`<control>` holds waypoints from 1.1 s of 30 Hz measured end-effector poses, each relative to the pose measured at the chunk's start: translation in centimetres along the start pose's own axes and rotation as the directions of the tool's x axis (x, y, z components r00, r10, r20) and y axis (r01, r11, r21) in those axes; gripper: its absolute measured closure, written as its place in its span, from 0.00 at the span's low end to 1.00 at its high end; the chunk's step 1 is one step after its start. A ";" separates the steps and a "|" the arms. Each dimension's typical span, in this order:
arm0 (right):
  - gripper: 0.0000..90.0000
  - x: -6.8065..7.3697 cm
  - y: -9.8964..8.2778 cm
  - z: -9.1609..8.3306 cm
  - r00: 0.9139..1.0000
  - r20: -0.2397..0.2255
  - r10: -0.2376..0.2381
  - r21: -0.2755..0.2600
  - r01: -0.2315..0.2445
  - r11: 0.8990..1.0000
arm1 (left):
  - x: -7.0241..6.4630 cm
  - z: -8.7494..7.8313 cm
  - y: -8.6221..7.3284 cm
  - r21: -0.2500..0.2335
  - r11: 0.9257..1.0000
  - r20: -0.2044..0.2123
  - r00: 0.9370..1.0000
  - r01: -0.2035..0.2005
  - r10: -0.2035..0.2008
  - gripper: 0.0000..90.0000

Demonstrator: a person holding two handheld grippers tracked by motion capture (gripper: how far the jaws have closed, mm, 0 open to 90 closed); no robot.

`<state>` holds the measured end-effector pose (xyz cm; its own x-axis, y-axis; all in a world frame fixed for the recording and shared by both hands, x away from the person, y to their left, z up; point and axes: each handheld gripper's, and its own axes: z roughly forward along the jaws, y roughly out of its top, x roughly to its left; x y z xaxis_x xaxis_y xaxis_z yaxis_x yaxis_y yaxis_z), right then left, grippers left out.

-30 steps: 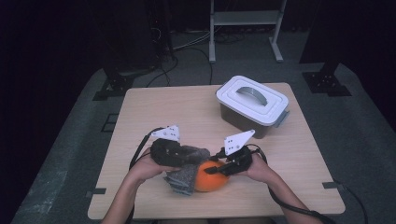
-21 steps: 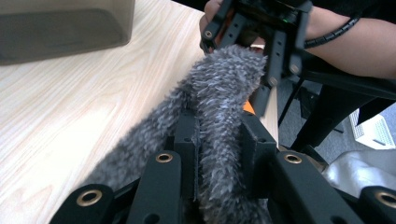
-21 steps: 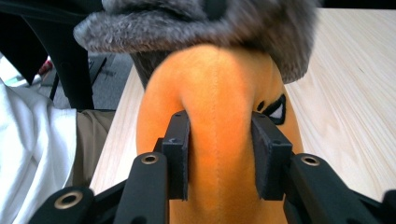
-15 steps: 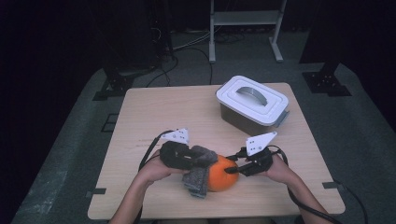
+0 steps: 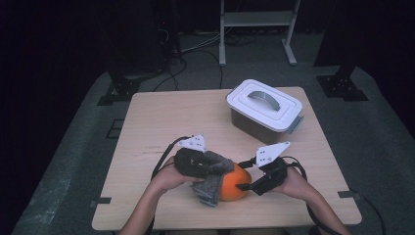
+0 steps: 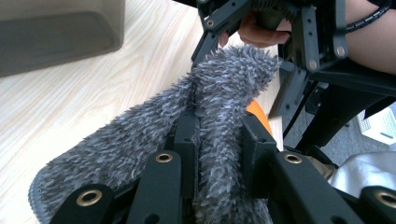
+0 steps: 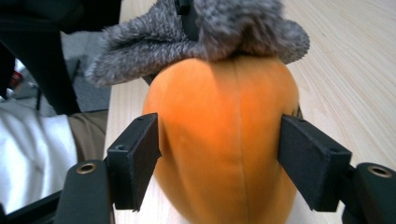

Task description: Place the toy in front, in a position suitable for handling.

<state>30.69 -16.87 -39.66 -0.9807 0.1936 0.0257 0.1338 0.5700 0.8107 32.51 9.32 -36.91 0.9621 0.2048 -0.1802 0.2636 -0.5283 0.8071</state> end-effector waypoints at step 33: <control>0.60 -1.3 -2.7 -0.8 0.999 -0.007 -0.036 -0.059 0.036 0.998 | 1.3 -0.5 -2.4 0.025 0.998 -0.024 0.998 0.061 -0.061 0.79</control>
<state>31.47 -19.24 -41.41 -0.9859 0.1674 -0.0001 0.0897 0.5288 0.8440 33.07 11.24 -38.81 0.9424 0.2562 -0.2152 0.3237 -0.5351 0.7803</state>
